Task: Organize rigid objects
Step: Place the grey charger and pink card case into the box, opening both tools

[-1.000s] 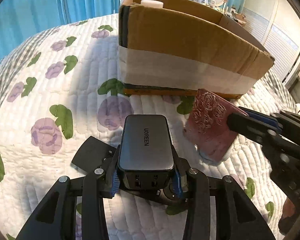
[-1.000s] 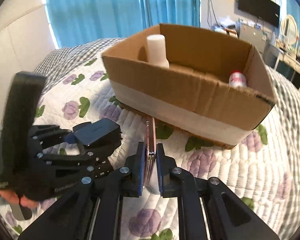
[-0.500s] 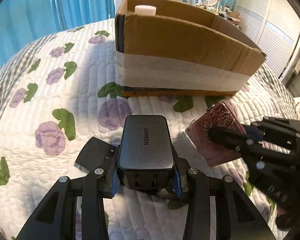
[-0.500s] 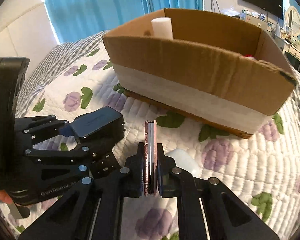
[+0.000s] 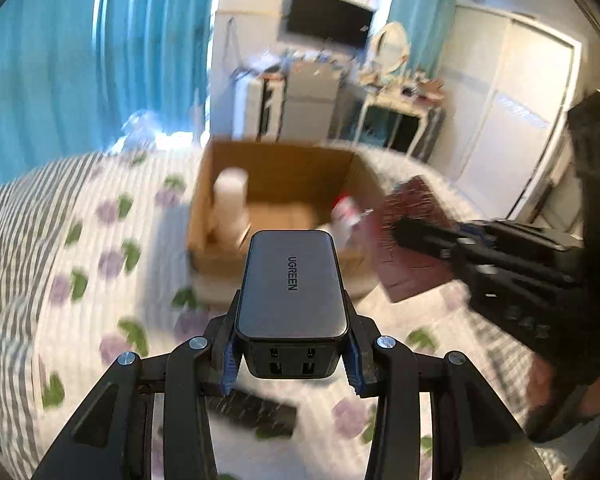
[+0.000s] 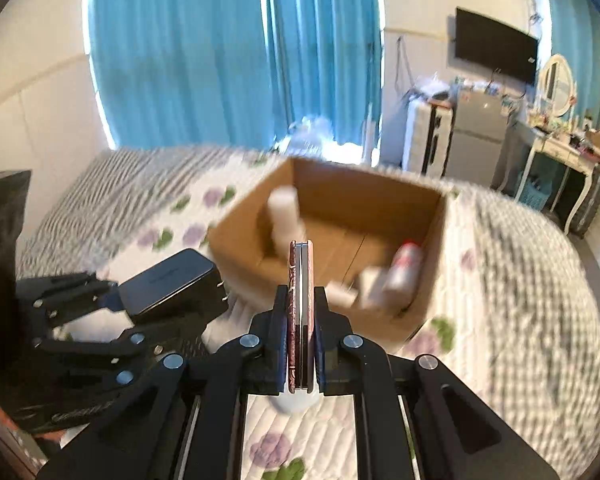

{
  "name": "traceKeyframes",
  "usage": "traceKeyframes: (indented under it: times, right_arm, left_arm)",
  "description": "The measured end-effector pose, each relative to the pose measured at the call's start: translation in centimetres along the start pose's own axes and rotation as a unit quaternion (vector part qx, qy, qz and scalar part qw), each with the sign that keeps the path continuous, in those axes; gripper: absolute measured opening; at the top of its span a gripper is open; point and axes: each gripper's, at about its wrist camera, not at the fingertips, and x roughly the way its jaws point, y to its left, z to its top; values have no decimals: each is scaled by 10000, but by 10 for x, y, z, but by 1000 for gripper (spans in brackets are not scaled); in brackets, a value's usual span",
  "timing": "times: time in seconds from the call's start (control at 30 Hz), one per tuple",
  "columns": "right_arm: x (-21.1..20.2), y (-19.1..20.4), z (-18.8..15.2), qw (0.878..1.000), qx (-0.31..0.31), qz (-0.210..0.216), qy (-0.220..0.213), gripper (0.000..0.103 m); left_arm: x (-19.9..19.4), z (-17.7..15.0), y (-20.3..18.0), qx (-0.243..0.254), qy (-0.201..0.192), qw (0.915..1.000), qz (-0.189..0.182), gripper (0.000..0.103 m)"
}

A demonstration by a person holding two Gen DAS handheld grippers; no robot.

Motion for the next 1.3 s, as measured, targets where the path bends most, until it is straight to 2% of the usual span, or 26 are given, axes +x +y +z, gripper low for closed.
traceKeyframes:
  times: [0.1,0.23,0.3,0.47,0.63,0.77,0.8,0.87,0.93,1.07,1.13,1.3]
  right_arm:
    - [-3,-13,25,9999,-25,-101,-115,10]
    - [3,-35,46,9996,-74,-268,-98,10]
    - [14,-43,54,9992,-87,-388,-57,9]
    - [48,-67,59,9986,89,-487,170,9]
    - [71,-79,57,9982,115,-500,298,9]
    - [82,-80,53,9981,128,-475,367,9]
    - [84,-80,53,9980,139,-475,381,9]
    - [87,-81,53,9978,184,-486,400,9]
    - [90,-81,53,9976,221,-493,422,9]
    - [94,-78,56,9970,223,-561,484,10]
    - [99,-79,59,9966,325,-533,534,10]
    - [122,-83,66,9943,619,-566,656,10]
  left_arm:
    - [3,24,-13,221,-231,9994,95,42]
    - [38,50,-7,-178,-43,9998,-26,42]
    - [63,57,-4,-201,-67,9996,162,42]
    - [123,56,-5,104,219,9991,346,42]
    - [148,48,-10,356,259,9984,366,42]
    - [160,43,-7,247,468,9982,268,44]
    - [161,41,-4,197,515,9982,252,45]
    - [155,40,-1,98,299,9990,330,46]
    - [150,40,1,109,219,9992,322,56]
    - [133,41,2,286,216,9985,411,60]
    - [121,41,5,340,114,9982,479,68]
    - [91,40,20,243,27,9984,514,69]
